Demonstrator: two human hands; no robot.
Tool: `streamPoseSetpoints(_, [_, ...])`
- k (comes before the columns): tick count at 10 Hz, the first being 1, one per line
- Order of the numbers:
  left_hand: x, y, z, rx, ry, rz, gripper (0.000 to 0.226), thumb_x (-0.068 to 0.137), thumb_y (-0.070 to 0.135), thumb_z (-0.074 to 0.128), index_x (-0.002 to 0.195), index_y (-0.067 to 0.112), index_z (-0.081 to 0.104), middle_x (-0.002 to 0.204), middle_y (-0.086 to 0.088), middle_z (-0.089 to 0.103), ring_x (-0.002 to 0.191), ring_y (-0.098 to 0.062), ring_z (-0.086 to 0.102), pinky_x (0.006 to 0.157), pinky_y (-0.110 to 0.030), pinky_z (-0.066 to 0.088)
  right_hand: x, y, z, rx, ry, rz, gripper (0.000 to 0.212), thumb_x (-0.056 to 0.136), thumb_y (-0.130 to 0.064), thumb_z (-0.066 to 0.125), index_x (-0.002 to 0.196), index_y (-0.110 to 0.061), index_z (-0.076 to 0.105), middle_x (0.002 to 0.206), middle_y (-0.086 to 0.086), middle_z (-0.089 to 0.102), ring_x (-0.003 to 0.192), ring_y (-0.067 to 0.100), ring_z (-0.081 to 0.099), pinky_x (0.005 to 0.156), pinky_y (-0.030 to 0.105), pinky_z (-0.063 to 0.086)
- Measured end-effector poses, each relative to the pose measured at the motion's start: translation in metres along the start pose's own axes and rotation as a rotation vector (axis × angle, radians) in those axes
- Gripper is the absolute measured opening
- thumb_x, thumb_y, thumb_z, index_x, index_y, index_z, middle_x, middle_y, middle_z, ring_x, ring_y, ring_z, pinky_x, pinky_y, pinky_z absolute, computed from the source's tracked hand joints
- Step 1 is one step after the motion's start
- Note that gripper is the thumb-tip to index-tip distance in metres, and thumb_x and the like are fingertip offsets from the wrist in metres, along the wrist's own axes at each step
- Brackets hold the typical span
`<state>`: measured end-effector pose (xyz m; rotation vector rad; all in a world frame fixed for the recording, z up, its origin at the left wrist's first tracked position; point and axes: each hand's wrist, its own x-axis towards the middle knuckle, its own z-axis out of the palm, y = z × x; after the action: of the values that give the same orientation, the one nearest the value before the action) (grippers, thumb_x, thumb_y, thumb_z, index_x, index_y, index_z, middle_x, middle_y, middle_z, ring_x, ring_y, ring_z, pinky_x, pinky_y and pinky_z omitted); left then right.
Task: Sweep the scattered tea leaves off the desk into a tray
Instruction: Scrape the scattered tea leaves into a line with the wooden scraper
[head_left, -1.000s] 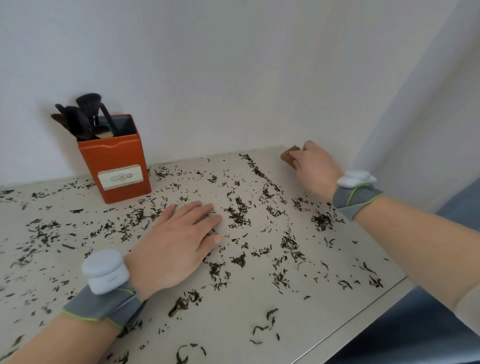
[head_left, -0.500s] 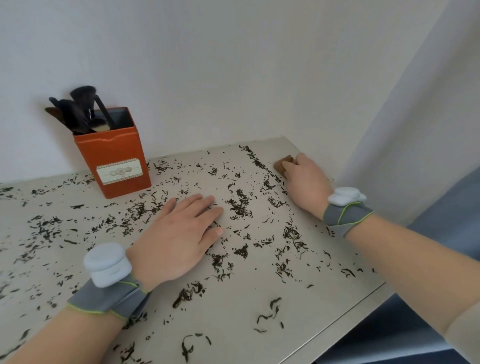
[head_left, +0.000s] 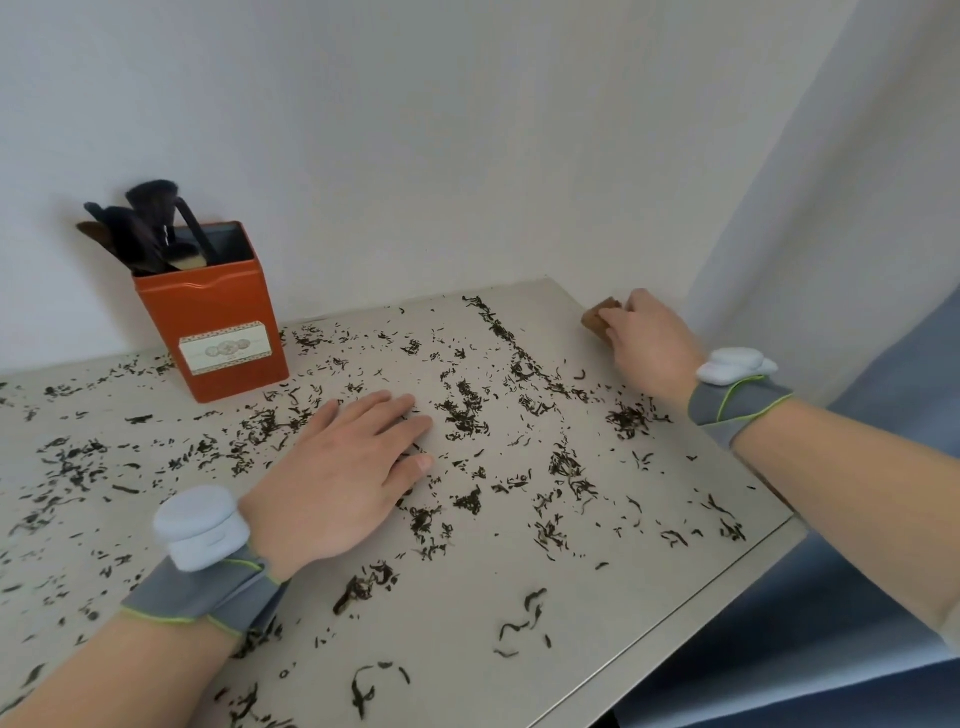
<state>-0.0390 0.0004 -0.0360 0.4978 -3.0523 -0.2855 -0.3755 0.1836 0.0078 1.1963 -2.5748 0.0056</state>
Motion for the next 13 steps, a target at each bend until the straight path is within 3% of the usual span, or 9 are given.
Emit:
streamPoseSetpoints(1, [0.000,-0.001,0.000,-0.003,-0.002,0.000,0.065,0.100,0.066,0.009,0.160,0.044,0.020,0.170,0.018,0.010,0.158,-0.007,0.000,0.129,-0.046,0.004,-0.012,0.002,0.016,-0.030,-0.012,0.035,0.017,0.098,-0.016,0.048,0.107,-0.008,0.059,0.094,0.007,0.040,0.077,0.027,0.044,0.060,0.033,0.037])
streamPoseSetpoints(2, [0.000,-0.001,0.000,-0.004,0.000,0.004,0.065,0.100,0.065,0.009,0.160,0.043,0.021,0.170,0.019,0.010,0.158,-0.007,0.000,0.129,-0.046,0.003,-0.019,-0.014,0.029,0.057,0.005,0.118,0.015,0.098,-0.015,0.049,0.101,-0.005,0.060,0.093,0.010,0.041,0.076,0.029,0.044,0.063,0.035,0.041])
streamPoseSetpoints(5, [-0.001,0.001,-0.002,-0.009,0.012,0.002,0.065,0.100,0.065,0.010,0.160,0.043,0.023,0.170,0.020,0.012,0.157,-0.006,0.000,0.129,-0.044,0.003,-0.025,-0.074,0.022,0.212,-0.008,-0.032,0.022,0.102,-0.017,0.047,0.115,-0.011,0.063,0.099,0.007,0.045,0.082,0.027,0.048,0.072,0.042,0.049])
streamPoseSetpoints(7, [-0.001,-0.001,-0.001,-0.006,0.012,0.007,0.065,0.100,0.066,0.010,0.160,0.043,0.023,0.170,0.019,0.012,0.157,-0.006,0.001,0.129,-0.044,0.003,-0.022,-0.036,0.004,0.313,0.060,0.053,0.032,0.105,-0.023,0.046,0.130,-0.017,0.064,0.106,0.009,0.049,0.091,0.032,0.054,0.081,0.039,0.046])
streamPoseSetpoints(9, [0.001,-0.003,0.002,-0.003,0.005,0.010,0.065,0.100,0.067,0.010,0.160,0.044,0.022,0.170,0.020,0.011,0.157,-0.006,0.001,0.129,-0.045,0.005,-0.053,0.016,0.004,0.271,0.072,0.114,0.034,0.104,-0.016,0.050,0.135,-0.014,0.065,0.102,0.008,0.046,0.089,0.028,0.048,0.073,0.031,0.032])
streamPoseSetpoints(11, [0.001,-0.004,0.002,-0.004,-0.001,0.007,0.064,0.101,0.067,0.011,0.160,0.045,0.020,0.170,0.021,0.009,0.157,-0.005,0.000,0.129,-0.044,0.004,-0.068,0.013,0.019,0.257,0.014,0.165,0.031,0.104,-0.014,0.050,0.130,-0.007,0.066,0.103,0.015,0.047,0.092,0.036,0.052,0.078,0.039,0.044])
streamPoseSetpoints(13, [-0.001,-0.004,0.001,-0.017,-0.002,0.008,0.065,0.100,0.067,0.011,0.160,0.044,0.023,0.170,0.020,0.012,0.157,-0.006,0.001,0.129,-0.046,0.006,-0.061,-0.026,0.017,0.246,0.018,0.087,0.029,0.104,-0.019,0.049,0.125,-0.011,0.067,0.103,0.010,0.050,0.084,0.032,0.052,0.074,0.040,0.047])
